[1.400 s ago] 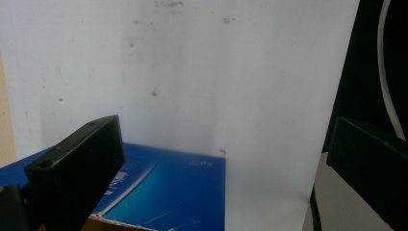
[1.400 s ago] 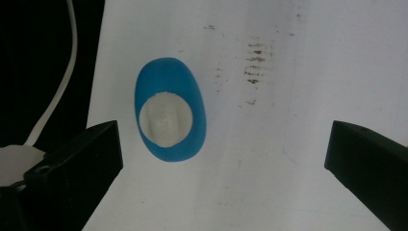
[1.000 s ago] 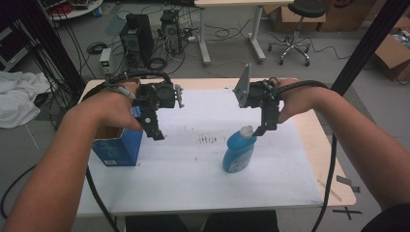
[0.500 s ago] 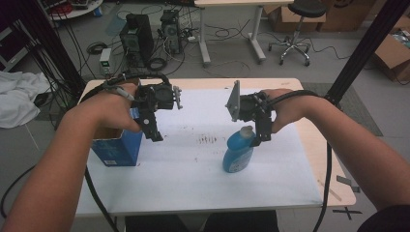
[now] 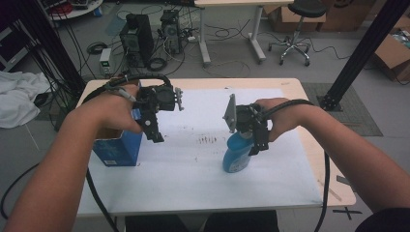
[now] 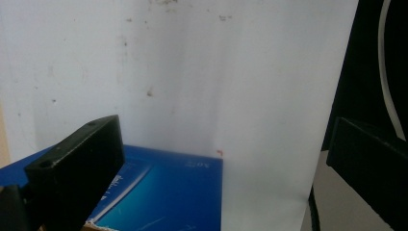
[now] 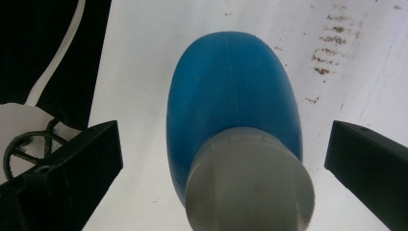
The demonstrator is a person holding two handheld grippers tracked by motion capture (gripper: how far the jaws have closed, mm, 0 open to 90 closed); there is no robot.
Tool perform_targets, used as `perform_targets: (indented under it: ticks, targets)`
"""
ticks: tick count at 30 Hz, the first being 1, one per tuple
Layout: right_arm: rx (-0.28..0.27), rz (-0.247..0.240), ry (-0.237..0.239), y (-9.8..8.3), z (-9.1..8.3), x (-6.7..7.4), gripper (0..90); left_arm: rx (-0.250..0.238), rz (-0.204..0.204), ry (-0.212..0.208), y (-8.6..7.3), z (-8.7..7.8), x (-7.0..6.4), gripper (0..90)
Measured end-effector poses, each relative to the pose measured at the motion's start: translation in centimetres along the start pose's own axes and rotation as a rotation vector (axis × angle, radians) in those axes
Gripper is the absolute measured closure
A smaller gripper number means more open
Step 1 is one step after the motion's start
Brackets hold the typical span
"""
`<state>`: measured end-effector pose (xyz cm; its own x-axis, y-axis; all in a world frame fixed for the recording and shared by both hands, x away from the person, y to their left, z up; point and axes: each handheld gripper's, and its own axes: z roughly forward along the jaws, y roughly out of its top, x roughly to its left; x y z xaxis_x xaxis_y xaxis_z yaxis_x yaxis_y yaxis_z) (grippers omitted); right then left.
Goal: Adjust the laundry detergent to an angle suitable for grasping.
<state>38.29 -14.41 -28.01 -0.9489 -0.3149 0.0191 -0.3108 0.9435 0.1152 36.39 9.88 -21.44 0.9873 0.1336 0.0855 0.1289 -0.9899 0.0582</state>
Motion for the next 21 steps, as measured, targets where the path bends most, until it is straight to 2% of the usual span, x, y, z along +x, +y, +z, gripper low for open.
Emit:
perform_targets:
  ticks: [9, 21]
  targets:
    - [0.0, 0.0, 0.002, -0.2, 1.0, -0.2, 0.0, 0.002, -0.007, -0.003, -0.1, 0.3, 0.0, 0.1]
    - [0.004, -0.027, -0.007, 0.1, 1.5, -0.3, 2.0, 0.006, -0.005, -0.005, -0.1, 0.5, 0.0, 0.1]
